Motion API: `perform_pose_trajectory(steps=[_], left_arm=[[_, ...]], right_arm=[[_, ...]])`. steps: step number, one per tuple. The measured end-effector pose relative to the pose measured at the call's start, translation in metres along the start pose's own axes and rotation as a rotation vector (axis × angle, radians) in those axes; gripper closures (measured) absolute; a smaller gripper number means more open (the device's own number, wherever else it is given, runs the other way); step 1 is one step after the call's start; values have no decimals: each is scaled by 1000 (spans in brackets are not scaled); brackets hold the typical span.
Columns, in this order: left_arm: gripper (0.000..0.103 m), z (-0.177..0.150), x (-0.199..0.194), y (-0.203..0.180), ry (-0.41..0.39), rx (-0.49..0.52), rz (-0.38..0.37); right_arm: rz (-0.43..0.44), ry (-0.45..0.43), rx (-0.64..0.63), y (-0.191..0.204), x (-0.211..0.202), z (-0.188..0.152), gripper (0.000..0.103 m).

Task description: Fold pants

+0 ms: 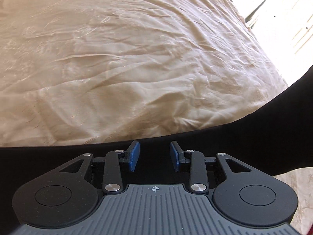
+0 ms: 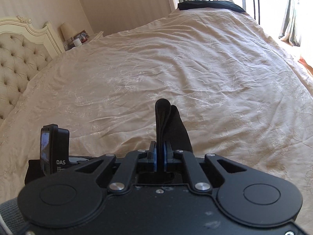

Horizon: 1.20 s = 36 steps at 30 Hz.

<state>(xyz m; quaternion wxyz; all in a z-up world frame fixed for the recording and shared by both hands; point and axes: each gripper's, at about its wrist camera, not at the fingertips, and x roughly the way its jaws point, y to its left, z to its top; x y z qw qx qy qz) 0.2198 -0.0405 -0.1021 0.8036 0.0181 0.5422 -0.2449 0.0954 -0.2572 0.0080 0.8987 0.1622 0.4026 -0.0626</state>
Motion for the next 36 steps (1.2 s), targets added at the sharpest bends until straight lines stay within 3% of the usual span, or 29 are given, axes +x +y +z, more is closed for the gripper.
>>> perform_pose_trajectory(steps=[5,12,17,21,25,28,31,36], left_arm=[[70,-23,-38,72,-8,-56,63],[70,-46,-60,136,41,-72,82],[70,-48,-63,151,48,-78,46],[70,-37,-67,140,20,-74,20],[69,-24,-69,113,-20,-71,-18],[65,-18,-60,85,-14,-57,-70],[64,-22,-39,59,48,-47,-116],[64,-38,-5,34,119,-42,-46]], right_arm=[[34,59,-64,87,56,-36,95],[-47,174,-169,154,150,-101,95],[18,199,-136,165,163,-115,84],[68,163,-180,171,137,-114,77],[99,122,-181,151,99,-108,74],[52,100,-139,121,86,-99,74],[-28,103,-86,81,80,-91,73],[-78,100,2,28,78,-79,71]])
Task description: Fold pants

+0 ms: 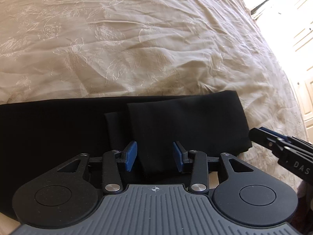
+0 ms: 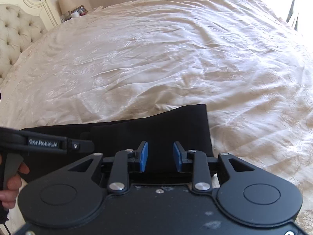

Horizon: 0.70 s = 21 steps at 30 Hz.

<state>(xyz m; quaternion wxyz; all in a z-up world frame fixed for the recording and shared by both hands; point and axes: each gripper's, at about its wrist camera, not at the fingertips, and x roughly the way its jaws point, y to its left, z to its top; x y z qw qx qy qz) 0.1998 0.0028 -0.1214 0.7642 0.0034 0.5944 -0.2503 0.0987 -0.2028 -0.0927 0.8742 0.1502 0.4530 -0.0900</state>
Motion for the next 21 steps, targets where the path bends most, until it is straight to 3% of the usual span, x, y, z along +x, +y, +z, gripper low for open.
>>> perform_pose_trajectory(steps=[4,9,10,11,13,17,21], left_arm=[[64,-2,20,3,47,-77,26],[68,0,20,7,40,-148,25],[91,-1,18,7,21,-142,14],[103,-2,15,5,7,-129,26],[103,-5,5,1,-23,-105,96],[103,-12,-16,11,-64,-139,121],[101,-12,-20,20,-35,-176,74]], right_arm=[[17,-3,1,-15,1,0,71],[39,8,14,-28,8,1,71],[43,12,13,-31,10,2,71],[46,15,13,-35,9,2,71],[50,17,14,-39,11,4,71],[61,-5,15,-48,16,15,71],[42,-29,4,-55,28,27,71]])
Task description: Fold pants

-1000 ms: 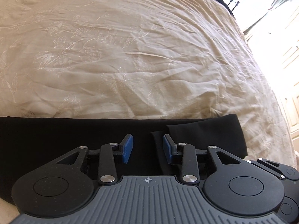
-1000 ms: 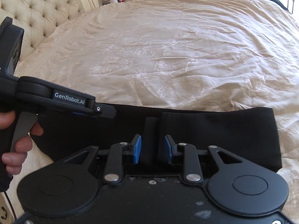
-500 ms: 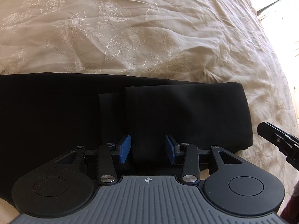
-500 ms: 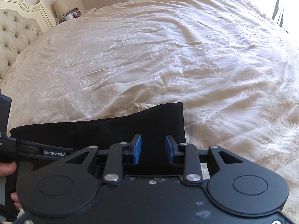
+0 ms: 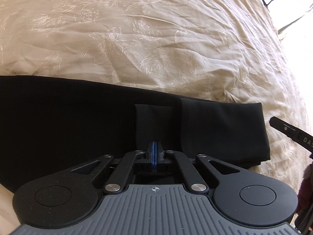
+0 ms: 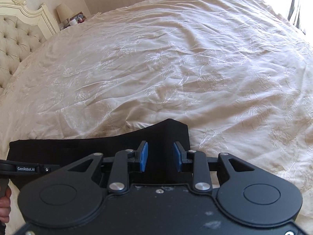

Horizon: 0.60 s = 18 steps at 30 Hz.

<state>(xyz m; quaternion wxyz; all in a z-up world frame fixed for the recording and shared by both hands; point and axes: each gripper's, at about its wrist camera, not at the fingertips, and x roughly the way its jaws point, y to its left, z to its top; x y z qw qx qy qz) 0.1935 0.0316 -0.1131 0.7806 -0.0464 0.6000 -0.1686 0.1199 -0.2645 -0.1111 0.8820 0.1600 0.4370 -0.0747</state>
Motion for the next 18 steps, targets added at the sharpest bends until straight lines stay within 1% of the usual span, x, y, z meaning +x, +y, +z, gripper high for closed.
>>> perform_pose_trajectory(steps=[2,3,4,6,10,11,12,13,14,15,16,18], left_arm=[[86,2,2,-5,6,9,-30],[70,4,5,-8,14,15,-42],[60,5,9,-14,25,23,-57],[59,5,17,-23,35,42,-75],[57,7,41,-41,66,90,-66],[57,7,48,-45,78,95,-60],[58,7,51,-47,76,98,-72],[73,5,51,-48,56,102,-95],[94,5,50,-49,39,111,-101],[97,4,49,-52,36,117,-105],[98,4,46,-55,30,132,-94],[99,0,34,-60,-10,175,-67]], right_arm=[[-4,1,3,-4,7,6,71],[-5,1,3,-6,9,9,71],[-3,-2,2,-7,10,11,71],[5,-7,-1,-8,9,14,71],[16,-9,5,-10,4,14,71],[16,-8,6,-11,3,12,71],[15,-7,7,-11,2,11,71],[13,-5,8,-12,1,9,71],[12,-3,12,-13,0,8,71],[10,-2,16,-14,0,6,71],[8,-2,19,-15,-1,5,71],[3,-2,28,-19,-3,4,71]])
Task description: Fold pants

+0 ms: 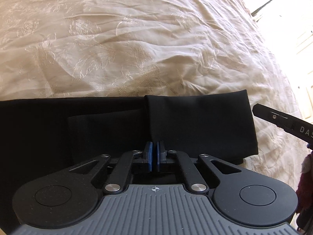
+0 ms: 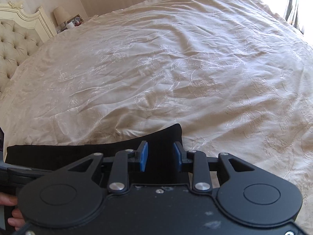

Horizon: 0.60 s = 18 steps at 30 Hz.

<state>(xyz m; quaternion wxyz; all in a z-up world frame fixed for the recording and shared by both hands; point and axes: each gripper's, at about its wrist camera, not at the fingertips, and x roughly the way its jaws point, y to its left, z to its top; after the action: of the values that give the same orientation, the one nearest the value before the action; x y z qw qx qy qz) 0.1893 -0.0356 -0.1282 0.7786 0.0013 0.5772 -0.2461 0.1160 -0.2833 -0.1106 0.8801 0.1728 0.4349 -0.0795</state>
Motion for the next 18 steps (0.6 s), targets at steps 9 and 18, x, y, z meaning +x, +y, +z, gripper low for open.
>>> perform_pose_trajectory(steps=[9,18], left_arm=[[99,-10,-49,37,-80,-115,99],[98,-22,-34,58,2,-149,78]], right_arm=[[-10,-7,-18,-3,1,2,71],[18,56,-232,32,39,-2,100]])
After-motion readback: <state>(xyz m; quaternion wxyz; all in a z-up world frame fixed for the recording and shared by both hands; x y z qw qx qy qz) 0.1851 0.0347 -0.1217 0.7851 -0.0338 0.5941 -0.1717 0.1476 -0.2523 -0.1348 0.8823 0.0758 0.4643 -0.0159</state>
